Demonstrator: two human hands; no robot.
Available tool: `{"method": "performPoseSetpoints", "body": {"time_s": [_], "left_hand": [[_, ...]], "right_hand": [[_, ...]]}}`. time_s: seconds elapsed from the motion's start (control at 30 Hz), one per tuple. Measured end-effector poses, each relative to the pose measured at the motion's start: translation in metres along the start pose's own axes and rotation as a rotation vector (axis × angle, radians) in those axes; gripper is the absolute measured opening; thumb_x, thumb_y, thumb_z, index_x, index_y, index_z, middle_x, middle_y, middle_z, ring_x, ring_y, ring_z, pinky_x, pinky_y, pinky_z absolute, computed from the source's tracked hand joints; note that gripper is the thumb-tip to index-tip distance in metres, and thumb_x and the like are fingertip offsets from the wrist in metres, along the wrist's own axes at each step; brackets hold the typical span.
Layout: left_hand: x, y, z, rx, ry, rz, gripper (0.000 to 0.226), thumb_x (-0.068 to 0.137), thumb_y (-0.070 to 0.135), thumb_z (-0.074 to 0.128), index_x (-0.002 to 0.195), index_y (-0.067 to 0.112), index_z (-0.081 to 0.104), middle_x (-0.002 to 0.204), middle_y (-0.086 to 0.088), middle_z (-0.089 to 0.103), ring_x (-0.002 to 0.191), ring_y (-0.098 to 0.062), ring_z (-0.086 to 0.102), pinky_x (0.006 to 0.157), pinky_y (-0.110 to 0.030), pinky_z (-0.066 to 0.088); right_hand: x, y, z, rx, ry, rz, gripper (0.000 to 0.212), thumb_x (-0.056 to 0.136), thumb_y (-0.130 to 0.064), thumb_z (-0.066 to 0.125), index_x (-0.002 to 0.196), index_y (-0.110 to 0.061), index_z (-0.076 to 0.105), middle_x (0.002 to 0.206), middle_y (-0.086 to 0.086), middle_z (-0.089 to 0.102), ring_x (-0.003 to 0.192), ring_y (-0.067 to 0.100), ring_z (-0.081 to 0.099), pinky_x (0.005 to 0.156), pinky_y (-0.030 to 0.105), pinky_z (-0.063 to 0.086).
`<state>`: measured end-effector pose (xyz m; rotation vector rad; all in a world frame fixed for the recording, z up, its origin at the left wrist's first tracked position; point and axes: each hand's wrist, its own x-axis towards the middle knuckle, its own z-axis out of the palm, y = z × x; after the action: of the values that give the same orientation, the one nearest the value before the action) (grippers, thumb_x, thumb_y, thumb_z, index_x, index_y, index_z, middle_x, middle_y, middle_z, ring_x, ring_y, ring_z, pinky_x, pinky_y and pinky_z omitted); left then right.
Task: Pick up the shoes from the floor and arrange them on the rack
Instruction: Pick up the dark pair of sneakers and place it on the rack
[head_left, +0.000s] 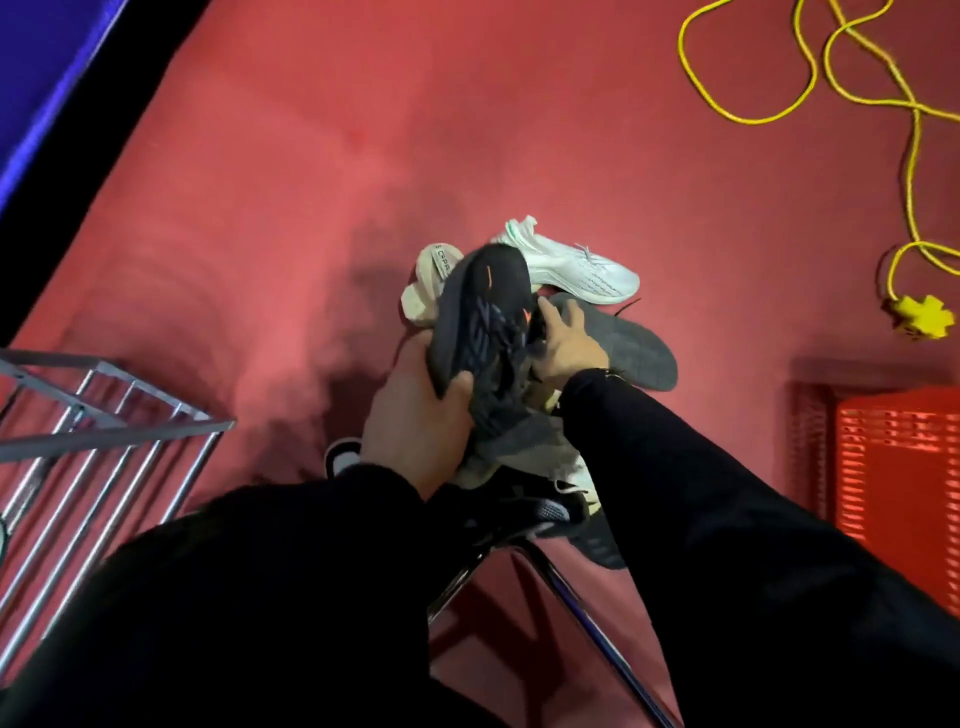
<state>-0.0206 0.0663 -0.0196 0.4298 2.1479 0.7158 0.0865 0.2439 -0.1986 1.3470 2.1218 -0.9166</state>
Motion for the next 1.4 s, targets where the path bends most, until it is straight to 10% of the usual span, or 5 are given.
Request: {"method": "performPoseSetpoints", "body": {"time_s": [0.23,0.53,0.83,0.97,1.4], "left_hand": [[0.010,-0.010,-0.005,-0.024,0.024,-0.112,0.042,0.094,0.032,0.055,0.133,0.038,0.041,0.112,0.000,0.068,0.106,-0.027,0.063,0.088,-0.033,0.046],[0.006,-0.019,-0.006,-0.056,0.020,-0.182,0.042,0.094,0.037,0.052,0.130,0.047,0.034,0.114,-0.003,0.064,0.098,-0.028,0.066,0.094,-0.040,0.049],[-0.003,-0.002,0.009,0.003,-0.054,-0.054,0.046,0.098,0.032,0.052,0.142,0.032,0.037,0.118,0.005,0.067,0.104,-0.020,0.065,0.077,-0.023,0.037],[0.000,0.005,0.017,0.027,-0.098,0.003,0.044,0.098,0.030,0.052,0.140,0.030,0.039,0.113,0.003,0.068,0.099,-0.023,0.066,0.090,-0.037,0.049],[0.009,0.026,0.046,-0.055,0.048,-0.154,0.046,0.088,0.038,0.055,0.127,0.014,0.059,0.121,-0.010,0.068,0.113,-0.028,0.063,0.102,-0.042,0.048]], "right_hand": [[0.055,-0.019,0.012,-0.622,-0.021,0.071,0.049,0.099,-0.040,0.055,0.146,-0.042,0.043,0.170,0.009,0.000,0.126,0.039,0.054,0.086,0.040,0.046],[0.022,0.037,0.005,-0.584,0.103,0.176,0.038,0.099,-0.031,0.056,0.135,-0.020,0.051,0.125,0.021,0.047,0.099,0.042,0.067,0.066,0.041,0.044],[0.037,0.062,0.015,-0.663,-0.005,0.174,0.056,0.100,-0.034,0.055,0.152,-0.039,0.033,0.170,0.009,0.011,0.133,0.043,0.050,0.098,0.048,0.048],[0.043,0.063,0.012,-0.694,0.018,0.130,0.046,0.099,-0.031,0.057,0.143,-0.026,0.045,0.150,0.016,0.037,0.125,0.043,0.056,0.088,0.046,0.049],[-0.116,0.072,-0.059,0.175,0.670,-0.114,0.084,0.076,-0.033,0.074,0.150,-0.014,0.039,0.134,0.017,0.038,0.104,0.027,0.054,0.076,0.030,0.050]]}}
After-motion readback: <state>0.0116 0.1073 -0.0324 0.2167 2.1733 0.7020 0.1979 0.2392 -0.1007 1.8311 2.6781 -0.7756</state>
